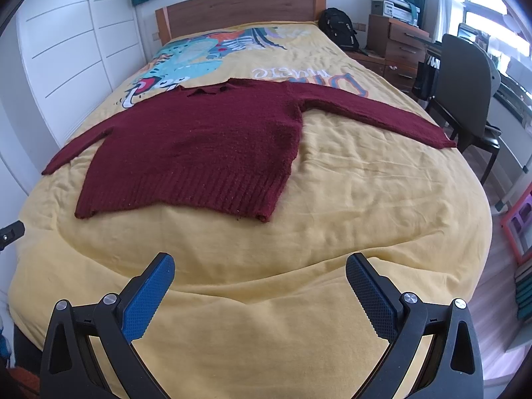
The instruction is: Fold small clothes
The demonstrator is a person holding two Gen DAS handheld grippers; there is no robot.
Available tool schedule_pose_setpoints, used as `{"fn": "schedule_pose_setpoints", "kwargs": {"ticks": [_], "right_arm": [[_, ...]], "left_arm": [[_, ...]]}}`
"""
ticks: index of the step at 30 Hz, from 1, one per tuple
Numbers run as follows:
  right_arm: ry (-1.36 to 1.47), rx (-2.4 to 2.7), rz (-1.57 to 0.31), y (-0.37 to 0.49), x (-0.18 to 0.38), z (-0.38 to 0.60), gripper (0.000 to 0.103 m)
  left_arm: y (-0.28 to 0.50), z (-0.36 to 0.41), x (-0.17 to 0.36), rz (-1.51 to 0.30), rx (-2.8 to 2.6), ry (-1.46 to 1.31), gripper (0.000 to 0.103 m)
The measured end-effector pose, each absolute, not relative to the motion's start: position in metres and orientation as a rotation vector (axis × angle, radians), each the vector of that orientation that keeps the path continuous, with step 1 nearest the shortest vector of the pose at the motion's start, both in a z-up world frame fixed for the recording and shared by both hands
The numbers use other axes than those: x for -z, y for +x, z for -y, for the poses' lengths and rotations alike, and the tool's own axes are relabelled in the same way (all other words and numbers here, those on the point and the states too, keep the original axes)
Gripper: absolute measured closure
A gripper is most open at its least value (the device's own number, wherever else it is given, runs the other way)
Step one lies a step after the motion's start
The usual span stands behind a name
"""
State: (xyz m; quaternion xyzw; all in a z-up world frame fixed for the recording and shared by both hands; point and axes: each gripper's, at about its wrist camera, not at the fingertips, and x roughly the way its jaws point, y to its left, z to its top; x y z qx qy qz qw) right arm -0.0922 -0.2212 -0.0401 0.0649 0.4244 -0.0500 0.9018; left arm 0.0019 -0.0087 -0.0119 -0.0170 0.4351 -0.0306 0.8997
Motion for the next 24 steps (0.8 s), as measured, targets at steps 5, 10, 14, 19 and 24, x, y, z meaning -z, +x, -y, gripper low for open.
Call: {"fn": "schedule_pose_setpoints", "kwargs": {"ticks": [5,10,14,19,24], "right_arm": [[0.134,0.107,-0.876,-0.0936,0.0397,0.2204,0.000],[0.133,0.106,-0.874,-0.0939,0.0396,0.2208,0.000],[0.132,0.113,-0.870,-0.0960,0.0392,0.2196,0.000],[0.132,0.120,-0.866,-0.0974,0.0380,0.2180,0.000],[0.130,0.121,-0.864,-0.0981,0.0375,0.2167,0.000]], "left_arm": [[0.0035,0.0097,0.0137,-0.915,0.072,-0.024,0.001],[0.0041,0.0096,0.0132,-0.916,0.071,-0.022,0.001],[0.0041,0.0094,0.0136,-0.909,0.071,-0.016,0.001],[0.0038,0.0091,0.0140,-0.904,0.078,-0.016,0.001],[0.0036,0.0091,0.0157,-0.914,0.079,-0.015,0.001]]}}
